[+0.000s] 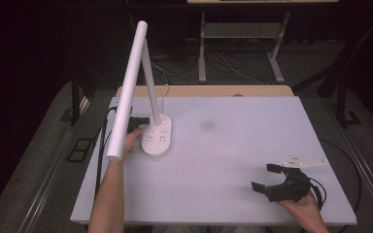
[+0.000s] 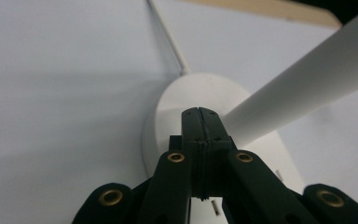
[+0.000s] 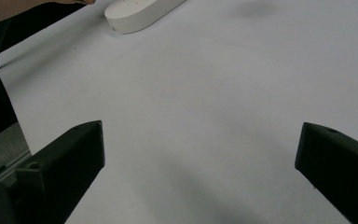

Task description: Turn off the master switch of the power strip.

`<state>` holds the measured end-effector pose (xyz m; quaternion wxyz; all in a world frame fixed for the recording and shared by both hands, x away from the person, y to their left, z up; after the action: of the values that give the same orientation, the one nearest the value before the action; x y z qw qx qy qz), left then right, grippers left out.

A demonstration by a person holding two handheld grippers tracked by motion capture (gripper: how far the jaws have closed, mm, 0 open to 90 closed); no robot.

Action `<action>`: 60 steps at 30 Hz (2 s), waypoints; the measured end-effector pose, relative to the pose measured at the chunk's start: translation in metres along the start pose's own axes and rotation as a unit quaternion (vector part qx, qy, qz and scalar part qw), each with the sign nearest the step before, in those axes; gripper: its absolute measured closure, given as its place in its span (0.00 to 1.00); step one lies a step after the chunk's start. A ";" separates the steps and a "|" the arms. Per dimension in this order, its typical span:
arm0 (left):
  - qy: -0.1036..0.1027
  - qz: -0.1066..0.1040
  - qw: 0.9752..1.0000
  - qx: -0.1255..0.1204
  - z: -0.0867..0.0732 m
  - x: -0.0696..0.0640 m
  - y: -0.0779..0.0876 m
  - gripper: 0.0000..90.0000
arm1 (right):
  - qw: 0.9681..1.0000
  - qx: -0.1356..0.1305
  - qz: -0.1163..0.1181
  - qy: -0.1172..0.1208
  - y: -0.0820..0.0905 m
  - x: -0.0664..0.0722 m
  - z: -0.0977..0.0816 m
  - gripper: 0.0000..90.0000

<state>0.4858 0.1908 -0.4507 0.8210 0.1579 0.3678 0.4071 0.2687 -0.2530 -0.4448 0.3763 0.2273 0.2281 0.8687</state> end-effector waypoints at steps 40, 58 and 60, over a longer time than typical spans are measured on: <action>0.015 -0.057 0.988 -0.144 -0.026 -0.024 0.107 0.58 | 1.000 -0.007 0.000 0.005 0.001 0.002 0.001 0.01; -0.070 -0.107 0.984 -0.127 -0.084 -0.066 0.121 0.00 | 1.000 -0.007 -0.003 0.001 0.001 0.001 0.001 0.01; -0.078 -0.107 0.983 -0.125 -0.089 -0.070 0.121 0.00 | 1.000 -0.007 -0.003 0.001 0.001 0.002 0.001 0.01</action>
<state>0.3264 0.2068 -0.4103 0.8993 0.0444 0.2638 0.3459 0.2675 -0.2523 -0.4431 0.3805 0.2226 0.2233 0.8694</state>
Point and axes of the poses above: each handheld gripper's, and its own axes: y roughly backward along the jaws, z roughly out of its top, x roughly to its left, the point moved 5 cm from there along -y, roughly forward along the jaws, and after that the axes turned 6 degrees about -z, right-handed, at the moved point
